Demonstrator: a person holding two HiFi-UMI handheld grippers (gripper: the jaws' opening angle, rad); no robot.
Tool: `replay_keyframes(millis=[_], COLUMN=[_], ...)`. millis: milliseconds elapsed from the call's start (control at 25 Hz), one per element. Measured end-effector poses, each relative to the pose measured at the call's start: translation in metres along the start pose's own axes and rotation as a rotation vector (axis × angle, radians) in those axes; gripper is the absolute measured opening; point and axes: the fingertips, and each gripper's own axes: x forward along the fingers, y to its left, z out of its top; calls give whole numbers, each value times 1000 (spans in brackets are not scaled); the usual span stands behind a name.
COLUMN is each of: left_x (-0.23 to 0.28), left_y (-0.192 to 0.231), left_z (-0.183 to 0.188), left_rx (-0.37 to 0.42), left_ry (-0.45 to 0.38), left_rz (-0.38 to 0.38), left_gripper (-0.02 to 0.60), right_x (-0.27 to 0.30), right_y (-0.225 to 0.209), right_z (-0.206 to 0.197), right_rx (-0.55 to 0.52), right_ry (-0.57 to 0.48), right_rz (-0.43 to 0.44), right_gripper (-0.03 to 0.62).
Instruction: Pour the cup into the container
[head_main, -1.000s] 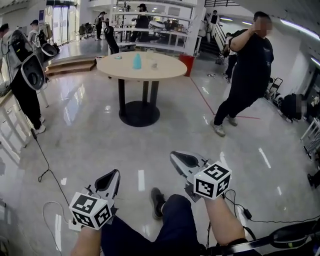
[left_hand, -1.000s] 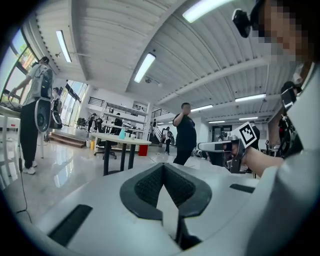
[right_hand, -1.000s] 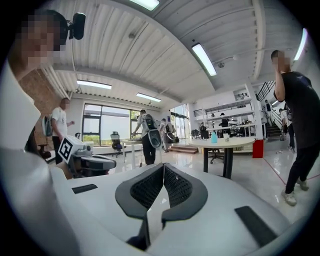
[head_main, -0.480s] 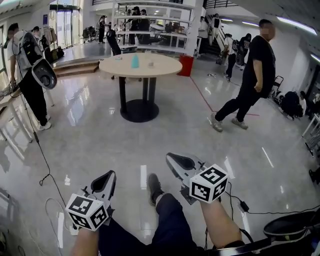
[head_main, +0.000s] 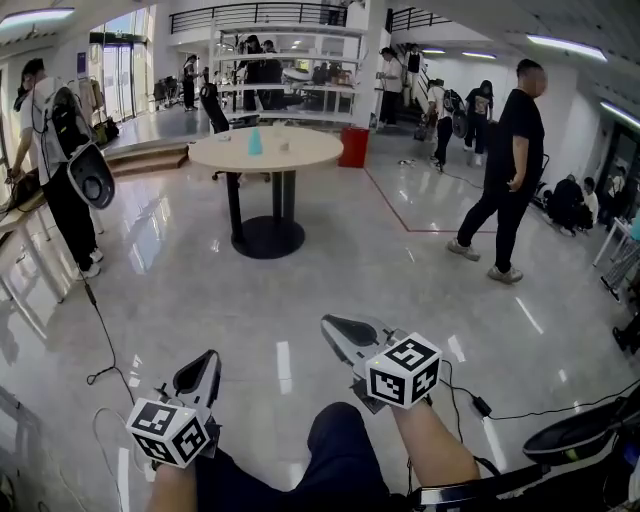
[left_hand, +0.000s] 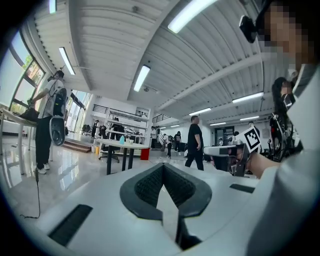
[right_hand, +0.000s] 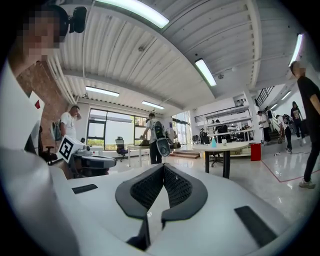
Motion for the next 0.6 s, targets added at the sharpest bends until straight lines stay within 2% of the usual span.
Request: replay_keyframes(millis=[160, 600], left_x=[7, 20], left_y=[6, 8], left_z=[8, 0], left_rx=[17, -3], left_ry=[-17, -3], left_rz=[-1, -10], left_gripper=[0, 0], right_x=[5, 7], right_y=[-11, -20], right_z=[4, -4], right_rx=[-3, 10], right_ry=[-20, -11], right_rz=[-18, -30], right_gripper=[6, 5])
